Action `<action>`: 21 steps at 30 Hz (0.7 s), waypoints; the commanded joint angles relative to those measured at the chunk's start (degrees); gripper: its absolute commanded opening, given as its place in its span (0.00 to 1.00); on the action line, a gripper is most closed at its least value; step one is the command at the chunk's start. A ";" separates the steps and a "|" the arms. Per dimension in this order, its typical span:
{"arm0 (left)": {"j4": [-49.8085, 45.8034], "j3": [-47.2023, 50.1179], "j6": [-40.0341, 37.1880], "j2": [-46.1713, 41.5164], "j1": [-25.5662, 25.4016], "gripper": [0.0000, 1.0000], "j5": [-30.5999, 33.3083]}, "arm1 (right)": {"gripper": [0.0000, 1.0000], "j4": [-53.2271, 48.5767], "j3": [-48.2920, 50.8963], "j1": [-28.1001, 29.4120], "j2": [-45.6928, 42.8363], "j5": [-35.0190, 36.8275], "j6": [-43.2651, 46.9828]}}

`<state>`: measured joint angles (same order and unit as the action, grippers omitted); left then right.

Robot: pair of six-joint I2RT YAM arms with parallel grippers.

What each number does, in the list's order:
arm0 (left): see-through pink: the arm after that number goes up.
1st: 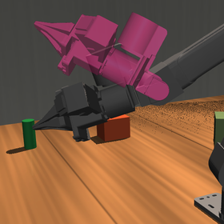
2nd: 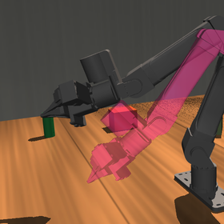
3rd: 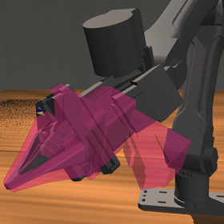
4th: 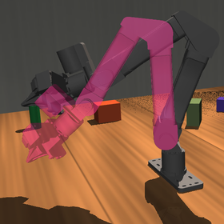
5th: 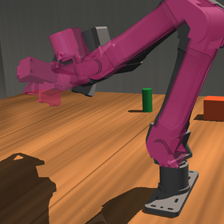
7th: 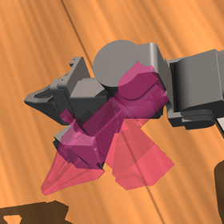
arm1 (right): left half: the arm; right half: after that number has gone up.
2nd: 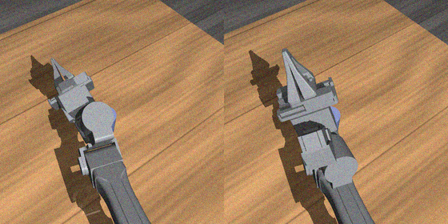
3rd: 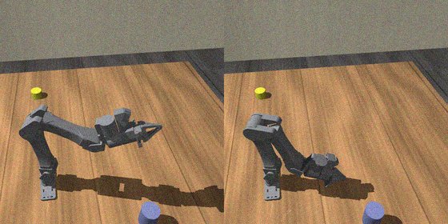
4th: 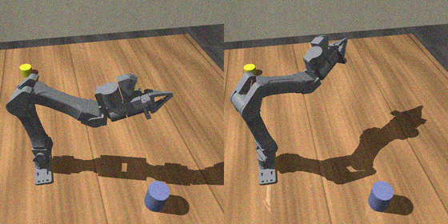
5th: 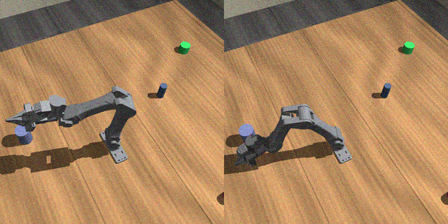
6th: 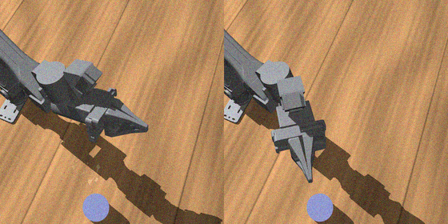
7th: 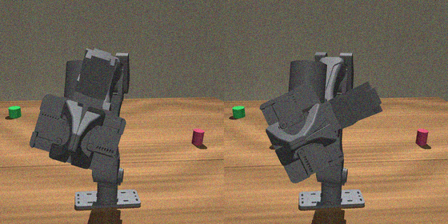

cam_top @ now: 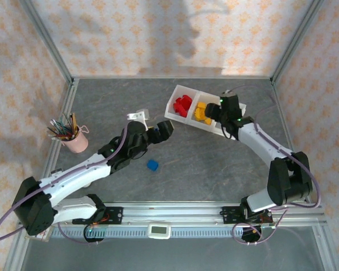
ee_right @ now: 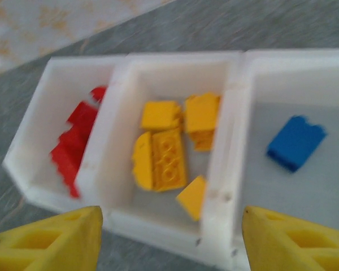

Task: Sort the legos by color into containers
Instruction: Pick up the lego from the center of the table.

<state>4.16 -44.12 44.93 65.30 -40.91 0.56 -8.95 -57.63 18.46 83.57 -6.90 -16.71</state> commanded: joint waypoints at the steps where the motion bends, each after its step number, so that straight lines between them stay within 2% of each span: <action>1: -4.32 3.16 -0.03 -3.94 -0.27 0.99 5.34 | 0.67 -1.28 3.04 4.06 -1.22 -1.00 -0.24; 10: -11.72 8.70 2.71 -13.62 0.60 0.99 10.80 | 0.71 1.14 1.31 18.40 6.45 0.45 -1.50; 16: -14.63 11.57 5.05 -18.79 0.74 0.99 13.11 | 0.75 2.35 -5.24 24.83 15.49 1.79 -1.89; 21: -16.47 12.56 6.05 -21.79 0.91 0.99 14.69 | 0.78 1.80 -12.61 27.54 23.04 3.29 -1.49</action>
<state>-9.54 -32.10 49.71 45.01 -40.56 12.38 -7.81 -66.52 45.12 104.05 -6.39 -17.98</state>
